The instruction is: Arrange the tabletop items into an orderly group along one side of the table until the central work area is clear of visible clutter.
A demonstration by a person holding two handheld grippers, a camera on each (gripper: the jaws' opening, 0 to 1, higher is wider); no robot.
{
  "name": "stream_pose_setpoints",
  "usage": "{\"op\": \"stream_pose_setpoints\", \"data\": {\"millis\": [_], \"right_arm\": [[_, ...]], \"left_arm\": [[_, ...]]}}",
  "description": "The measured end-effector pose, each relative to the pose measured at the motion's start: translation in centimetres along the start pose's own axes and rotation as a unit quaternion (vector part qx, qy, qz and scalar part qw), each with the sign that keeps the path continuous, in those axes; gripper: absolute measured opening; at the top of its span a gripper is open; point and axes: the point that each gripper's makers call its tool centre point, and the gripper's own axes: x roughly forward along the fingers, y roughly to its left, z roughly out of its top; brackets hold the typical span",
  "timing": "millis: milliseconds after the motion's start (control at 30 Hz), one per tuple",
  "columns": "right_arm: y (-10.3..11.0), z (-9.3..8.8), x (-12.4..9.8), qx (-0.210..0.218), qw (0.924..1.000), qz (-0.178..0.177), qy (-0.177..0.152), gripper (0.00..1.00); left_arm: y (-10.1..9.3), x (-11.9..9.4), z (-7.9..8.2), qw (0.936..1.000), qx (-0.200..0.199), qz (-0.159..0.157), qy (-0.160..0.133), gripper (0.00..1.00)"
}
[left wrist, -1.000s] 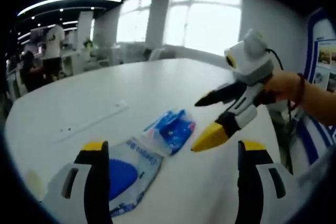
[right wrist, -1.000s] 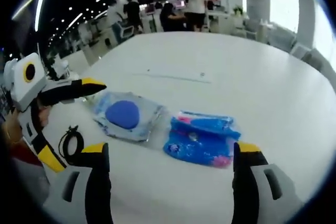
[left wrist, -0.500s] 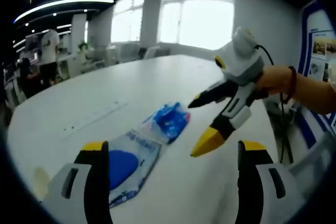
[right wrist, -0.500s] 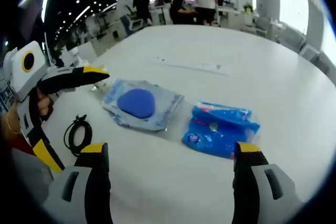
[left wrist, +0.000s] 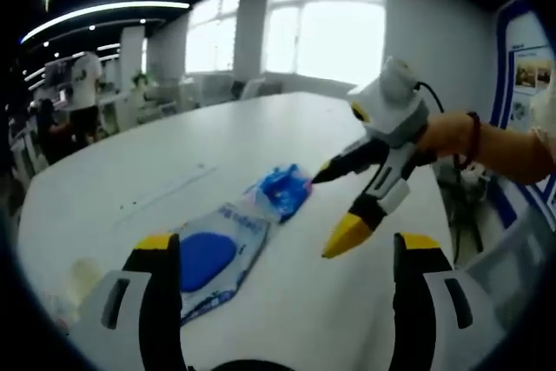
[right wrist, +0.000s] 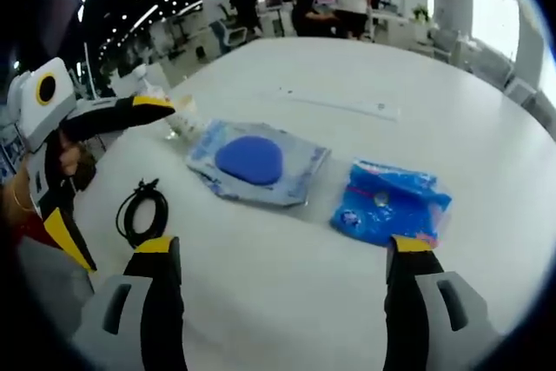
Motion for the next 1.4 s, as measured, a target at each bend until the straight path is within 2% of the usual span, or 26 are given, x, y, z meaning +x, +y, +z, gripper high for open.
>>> {"op": "stream_pose_setpoints", "data": {"millis": [567,1033,1267,1400], "right_arm": [[3.9,-1.6,0.5,-0.027,0.9993,0.017,0.02,0.95],[7.4,-2.2,1.0,-0.037,0.9984,0.038,0.023,0.93],[9.4,-2.1,1.2,-0.042,0.9976,0.05,0.02,0.92],[10.6,-2.2,1.5,-0.045,0.997,0.06,0.021,0.91]], "left_arm": [[0.1,-2.9,-2.1,0.9999,0.007,0.002,0.012,0.99],[1.8,-6.0,-4.5,0.9993,-0.017,0.028,0.018,0.98],[2.5,-7.6,-5.1,0.9983,-0.043,0.039,0.002,0.97],[3.0,-8.4,-5.9,0.9976,-0.047,0.051,0.009,0.96]]}}
